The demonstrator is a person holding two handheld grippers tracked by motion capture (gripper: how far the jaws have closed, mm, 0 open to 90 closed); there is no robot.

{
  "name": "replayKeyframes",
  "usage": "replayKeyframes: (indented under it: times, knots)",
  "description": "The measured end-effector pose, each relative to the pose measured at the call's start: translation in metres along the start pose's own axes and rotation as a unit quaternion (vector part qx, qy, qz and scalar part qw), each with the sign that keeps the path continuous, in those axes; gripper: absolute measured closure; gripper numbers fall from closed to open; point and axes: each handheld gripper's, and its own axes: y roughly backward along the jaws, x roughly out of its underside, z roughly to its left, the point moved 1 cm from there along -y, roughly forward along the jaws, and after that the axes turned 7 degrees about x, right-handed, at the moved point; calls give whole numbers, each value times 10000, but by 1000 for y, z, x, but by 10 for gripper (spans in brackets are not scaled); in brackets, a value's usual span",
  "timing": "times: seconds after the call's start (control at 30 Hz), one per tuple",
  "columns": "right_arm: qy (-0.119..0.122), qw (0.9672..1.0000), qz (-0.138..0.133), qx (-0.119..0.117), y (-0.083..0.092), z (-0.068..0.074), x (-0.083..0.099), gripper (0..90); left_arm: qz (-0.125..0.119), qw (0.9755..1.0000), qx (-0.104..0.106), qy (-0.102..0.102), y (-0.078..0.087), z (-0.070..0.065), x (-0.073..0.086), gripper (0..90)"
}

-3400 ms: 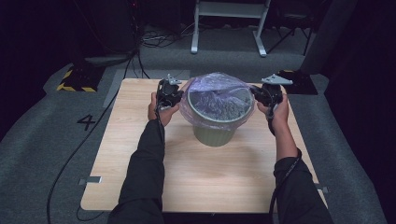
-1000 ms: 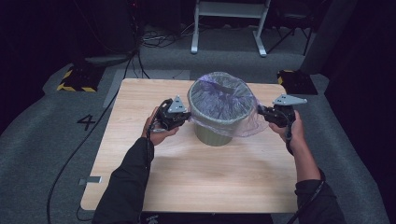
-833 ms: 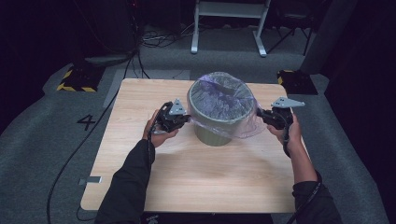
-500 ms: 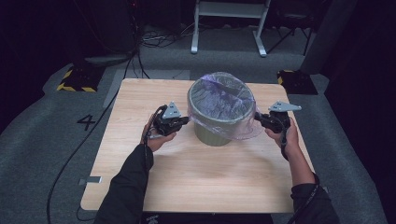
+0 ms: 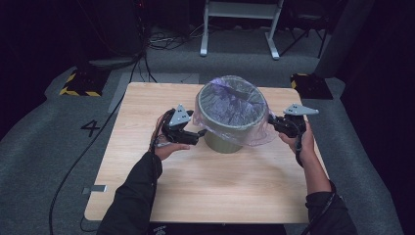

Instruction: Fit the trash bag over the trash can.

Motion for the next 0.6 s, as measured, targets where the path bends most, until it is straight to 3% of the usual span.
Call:
replayKeyframes:
  times: [0.07, 0.13, 0.2, 0.23, 0.3, 0.37, 0.6]
  knots:
    - [18, 10000, -3, -15, 0, 1, -2, 817, 48, 9998, -178, -106, 0, -1, -2, 463]
    - [49, 10000, 13, -23, 0, 3, -3, 815, 131, 9997, -103, -179, -3, 0, -3, 678]
    - [79, 10000, 22, -27, -2, 5, -3, 812, 165, 9995, -178, -212, -5, 0, -3, 851]
    - [85, 10000, 17, -31, -2, 6, -4, 812, 169, 9996, -144, -182, -6, 1, -2, 892]
    - [96, 9999, 22, -41, -3, 7, -4, 812, 274, 9995, -53, -156, -7, 3, 0, 897]
    - [128, 9999, 46, -41, -4, 8, -3, 819, 491, 9986, -88, -192, -10, 4, 5, 899]
    - [71, 9996, 259, -30, -12, 8, 7, 838, 870, 9960, -138, -109, -19, 9, 23, 899]
